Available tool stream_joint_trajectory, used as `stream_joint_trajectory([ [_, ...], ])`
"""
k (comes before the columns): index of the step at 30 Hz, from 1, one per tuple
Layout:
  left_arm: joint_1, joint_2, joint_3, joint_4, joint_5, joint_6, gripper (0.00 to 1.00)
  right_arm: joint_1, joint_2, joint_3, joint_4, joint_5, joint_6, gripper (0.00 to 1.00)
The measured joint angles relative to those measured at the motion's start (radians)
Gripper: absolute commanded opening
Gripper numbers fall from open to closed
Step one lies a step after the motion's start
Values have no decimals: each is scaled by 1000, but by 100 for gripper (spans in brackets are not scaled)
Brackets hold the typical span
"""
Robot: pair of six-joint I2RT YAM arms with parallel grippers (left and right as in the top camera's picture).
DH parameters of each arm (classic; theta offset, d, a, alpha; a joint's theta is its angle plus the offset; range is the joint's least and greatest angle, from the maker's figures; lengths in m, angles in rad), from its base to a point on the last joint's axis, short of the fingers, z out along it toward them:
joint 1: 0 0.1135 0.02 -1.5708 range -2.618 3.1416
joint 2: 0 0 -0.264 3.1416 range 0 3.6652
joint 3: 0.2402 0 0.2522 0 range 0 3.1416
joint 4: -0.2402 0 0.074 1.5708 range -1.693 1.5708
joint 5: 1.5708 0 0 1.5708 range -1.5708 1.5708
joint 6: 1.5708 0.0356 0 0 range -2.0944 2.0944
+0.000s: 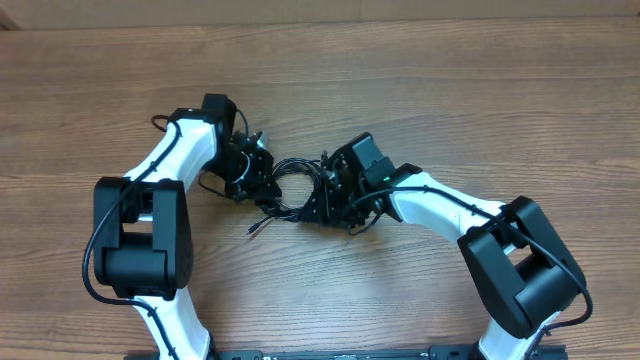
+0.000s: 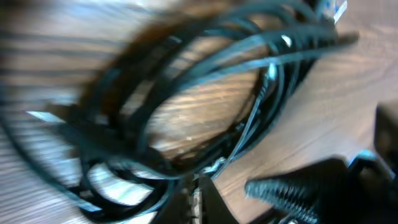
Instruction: Untangle cables
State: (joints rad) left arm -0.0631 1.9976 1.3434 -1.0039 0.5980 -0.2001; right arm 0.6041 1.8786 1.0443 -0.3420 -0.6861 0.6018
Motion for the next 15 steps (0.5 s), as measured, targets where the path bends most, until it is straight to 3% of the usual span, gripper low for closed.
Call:
stream_joint_trajectory([
  [2,30,0,20,13,-8,-17,40,8,0,0,3,-8,-3,42],
  [5,69,0,53,87,-30,-34,52,15,0,0,17,-15,6,42],
  [10,67,0,66,142,-96,-32,56,14,0,0,16,-12,27,43],
  [15,-29,0,66,144,-168,13,56,14,0,0,14,-12,32,44],
])
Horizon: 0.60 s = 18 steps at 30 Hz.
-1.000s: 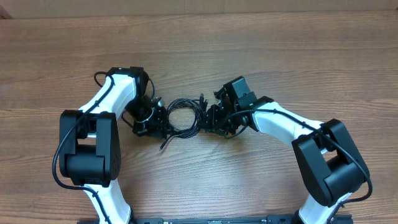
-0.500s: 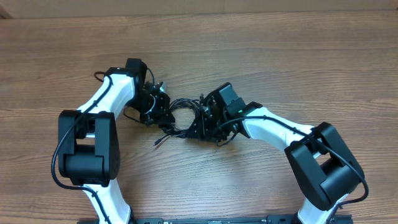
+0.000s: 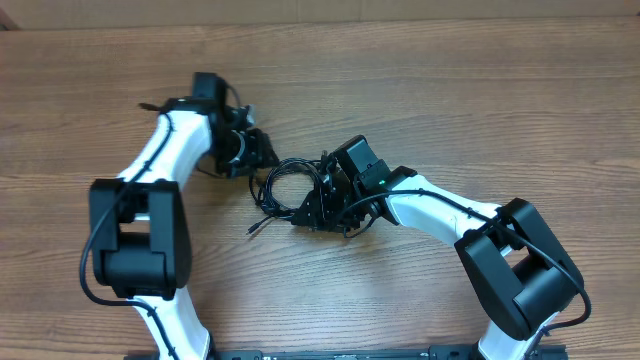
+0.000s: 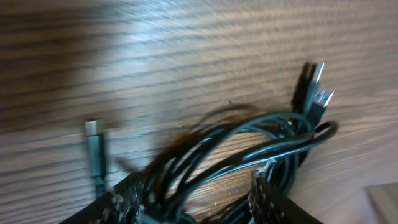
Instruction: Untangle cables
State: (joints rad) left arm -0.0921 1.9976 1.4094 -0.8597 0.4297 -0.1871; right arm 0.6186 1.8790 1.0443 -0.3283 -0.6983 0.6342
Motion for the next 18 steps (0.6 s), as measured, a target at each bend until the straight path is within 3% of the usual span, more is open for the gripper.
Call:
stream_joint_trajectory([
  [7,-127,0,0,0,-208,6,56,0,0,0,-1,0,2,44],
  [15,-164,0,-23,47,-362,-25,53,0,0,0,-6,0,2,44],
  [18,-164,0,-49,74,-380,-32,45,0,0,0,-5,0,2,44],
])
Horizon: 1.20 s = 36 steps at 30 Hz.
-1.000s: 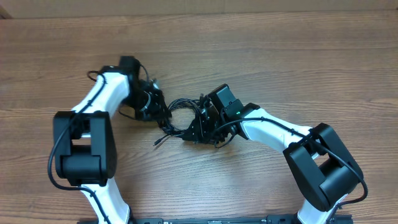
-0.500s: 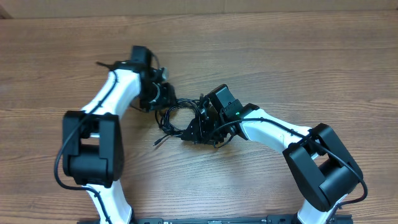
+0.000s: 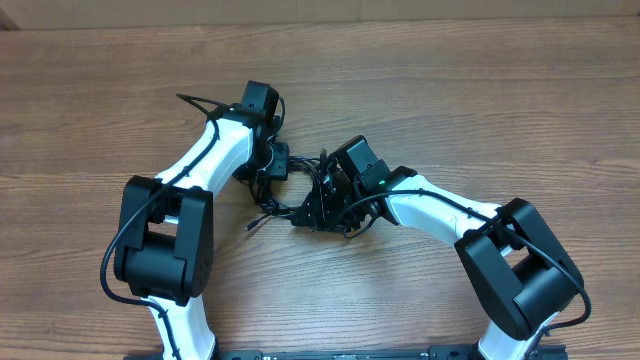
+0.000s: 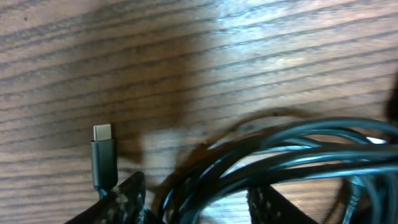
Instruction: Untangle cables
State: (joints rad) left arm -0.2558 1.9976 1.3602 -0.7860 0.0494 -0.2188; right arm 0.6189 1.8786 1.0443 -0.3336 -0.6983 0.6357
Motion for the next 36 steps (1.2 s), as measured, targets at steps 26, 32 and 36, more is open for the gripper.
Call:
stream_joint_trajectory([
  [26,50,0,211,-302,244,-251,4,-154,0,0,118,-311,252,18],
  [32,39,0,211,-303,289,-253,4,-156,0,0,203,-333,334,16],
  [36,40,0,211,-303,375,-210,4,-156,0,0,206,-313,353,15],
])
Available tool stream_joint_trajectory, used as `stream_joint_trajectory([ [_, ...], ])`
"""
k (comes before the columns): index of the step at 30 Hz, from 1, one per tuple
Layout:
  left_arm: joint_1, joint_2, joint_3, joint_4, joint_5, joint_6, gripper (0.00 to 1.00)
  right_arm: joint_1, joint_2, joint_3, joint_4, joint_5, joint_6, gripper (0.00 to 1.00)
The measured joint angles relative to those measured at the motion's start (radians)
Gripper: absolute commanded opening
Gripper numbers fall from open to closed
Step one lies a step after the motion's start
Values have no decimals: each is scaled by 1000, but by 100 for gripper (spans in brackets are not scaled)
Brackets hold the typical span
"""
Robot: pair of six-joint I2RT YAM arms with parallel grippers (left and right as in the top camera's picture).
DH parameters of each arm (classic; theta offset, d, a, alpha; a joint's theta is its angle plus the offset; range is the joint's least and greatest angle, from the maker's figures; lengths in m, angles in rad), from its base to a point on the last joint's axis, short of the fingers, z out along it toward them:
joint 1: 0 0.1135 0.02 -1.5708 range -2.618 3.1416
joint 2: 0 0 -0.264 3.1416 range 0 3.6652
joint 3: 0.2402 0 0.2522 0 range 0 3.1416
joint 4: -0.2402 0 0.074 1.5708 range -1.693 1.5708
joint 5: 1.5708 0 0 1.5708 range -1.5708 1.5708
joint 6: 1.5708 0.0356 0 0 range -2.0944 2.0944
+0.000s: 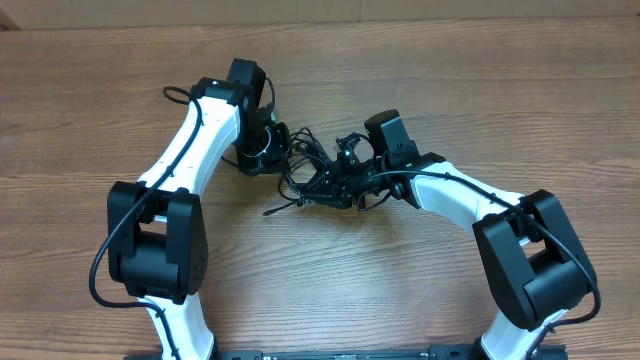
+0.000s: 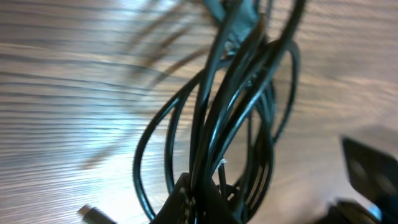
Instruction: Untangle cables
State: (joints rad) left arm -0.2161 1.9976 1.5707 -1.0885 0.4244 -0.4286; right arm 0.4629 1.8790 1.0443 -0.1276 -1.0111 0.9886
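Note:
A tangle of thin black cables (image 1: 308, 172) is stretched between my two grippers at the table's middle. My left gripper (image 1: 283, 152) is shut on several strands at the bundle's left end. In the left wrist view the strands (image 2: 236, 112) rise from the closed left gripper (image 2: 200, 198) and converge far away. My right gripper (image 1: 336, 186) grips the bundle's right end, its fingers buried in the cables. One free plug end (image 1: 270, 212) sticks out toward the front left, and a plug (image 2: 92, 214) shows beside my left fingers.
The wooden table (image 1: 480, 80) runs wide on all sides. Both arm bases stand at the front edge, the left one (image 1: 150, 250) and the right one (image 1: 530, 265). A dark part of the right arm (image 2: 367, 180) shows low right in the left wrist view.
My left gripper, open astride the cables before, is now shut on strands. The right gripper has shifted up and right, and the coil is drawn out into long loops between the two.
First my left gripper was at the coil's left edge while the right held its right side. Then the left had drawn back up-left, open. Then it straddled the coil's top, still open. Now it is shut and the bundle is stretched.

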Motion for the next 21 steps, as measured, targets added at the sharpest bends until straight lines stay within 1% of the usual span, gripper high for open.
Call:
stream_joint_trajectory([
  [2,0,0,0,-2,45,39,4,-1,0,0,10,16,8,12],
  [8,0,0,0,-38,140,144,4,-34,0,0,98,60,70,10],
  [10,0,0,0,-47,168,172,4,-48,0,0,100,89,84,9],
  [12,0,0,0,-53,212,212,4,-56,0,0,67,140,96,8],
  [16,0,0,0,-58,250,243,4,-50,3,2,-28,220,98,8],
  [21,0,0,0,-51,332,276,4,-40,3,2,-66,275,76,8],
])
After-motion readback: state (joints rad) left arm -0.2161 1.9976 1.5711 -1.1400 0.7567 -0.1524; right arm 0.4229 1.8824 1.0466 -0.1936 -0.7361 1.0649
